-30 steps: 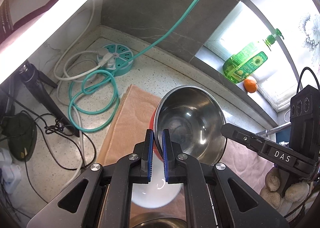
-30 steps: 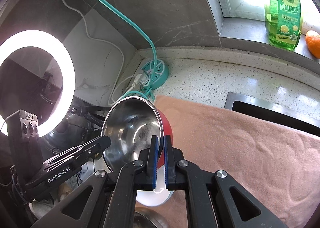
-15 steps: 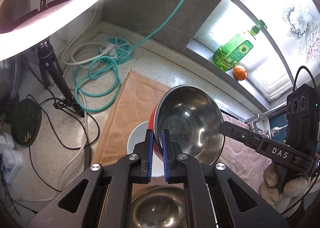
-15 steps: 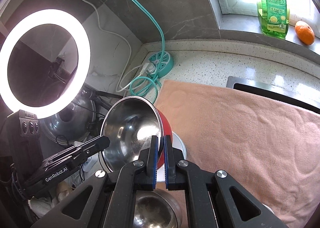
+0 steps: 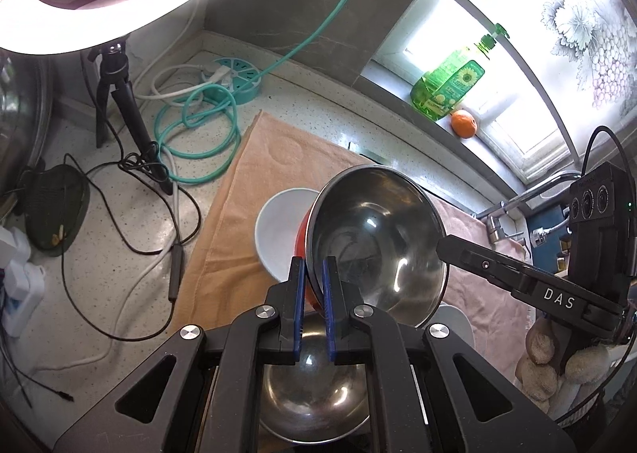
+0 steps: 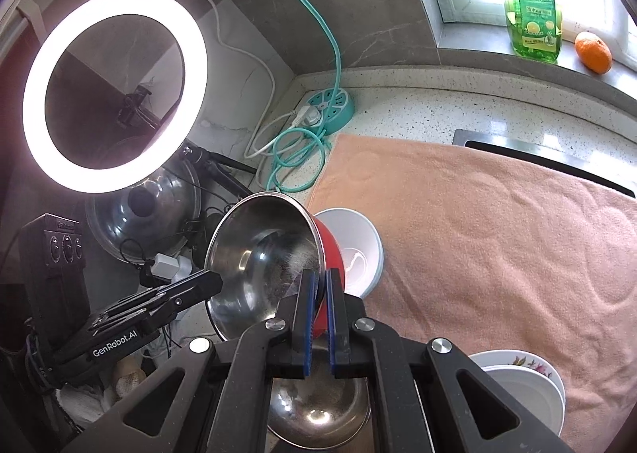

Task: Organize plates and bowls
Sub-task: 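Carry the red-sided bowl over the large steel bowl and lower it inside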

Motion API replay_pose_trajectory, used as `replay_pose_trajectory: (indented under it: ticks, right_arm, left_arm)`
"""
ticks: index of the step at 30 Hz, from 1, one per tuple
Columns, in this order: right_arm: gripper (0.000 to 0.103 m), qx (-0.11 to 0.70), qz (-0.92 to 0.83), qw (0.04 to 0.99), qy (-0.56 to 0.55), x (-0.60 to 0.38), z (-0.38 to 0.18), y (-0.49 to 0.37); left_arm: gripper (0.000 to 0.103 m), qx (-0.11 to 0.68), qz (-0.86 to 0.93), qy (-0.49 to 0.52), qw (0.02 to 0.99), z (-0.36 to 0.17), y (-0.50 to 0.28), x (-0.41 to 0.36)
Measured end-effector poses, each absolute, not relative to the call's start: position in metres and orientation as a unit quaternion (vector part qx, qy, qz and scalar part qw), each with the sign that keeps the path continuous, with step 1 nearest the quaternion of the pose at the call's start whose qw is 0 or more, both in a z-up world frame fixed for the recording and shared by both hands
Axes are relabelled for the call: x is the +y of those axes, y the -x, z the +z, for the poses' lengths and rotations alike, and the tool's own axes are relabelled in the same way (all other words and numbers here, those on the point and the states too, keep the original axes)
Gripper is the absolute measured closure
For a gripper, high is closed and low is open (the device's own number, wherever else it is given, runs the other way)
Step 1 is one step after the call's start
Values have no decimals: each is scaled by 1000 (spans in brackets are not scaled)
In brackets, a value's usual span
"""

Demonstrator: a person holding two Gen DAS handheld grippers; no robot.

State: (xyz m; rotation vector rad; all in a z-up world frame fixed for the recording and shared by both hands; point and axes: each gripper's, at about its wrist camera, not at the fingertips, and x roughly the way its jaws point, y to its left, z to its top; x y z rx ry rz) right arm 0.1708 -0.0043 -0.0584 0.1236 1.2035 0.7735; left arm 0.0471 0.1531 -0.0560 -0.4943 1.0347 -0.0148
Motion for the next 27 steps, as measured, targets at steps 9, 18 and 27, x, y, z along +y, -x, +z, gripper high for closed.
replay_pose_trajectory:
  ticks: [9, 18, 27]
  right_arm:
    - [98, 555, 353, 752, -50, -12, -67, -140]
    - [98, 570, 351, 741, -47, -16, -87, -118]
    - [98, 581, 345, 736, -35, -16, -101, -105]
  left_arm:
    - [96, 505, -11, 236, 830, -69, -22, 148]
    - [96, 525, -15, 234, 818, -84, -3, 146]
    - [96, 542, -19, 233, 807, -98, 9, 141]
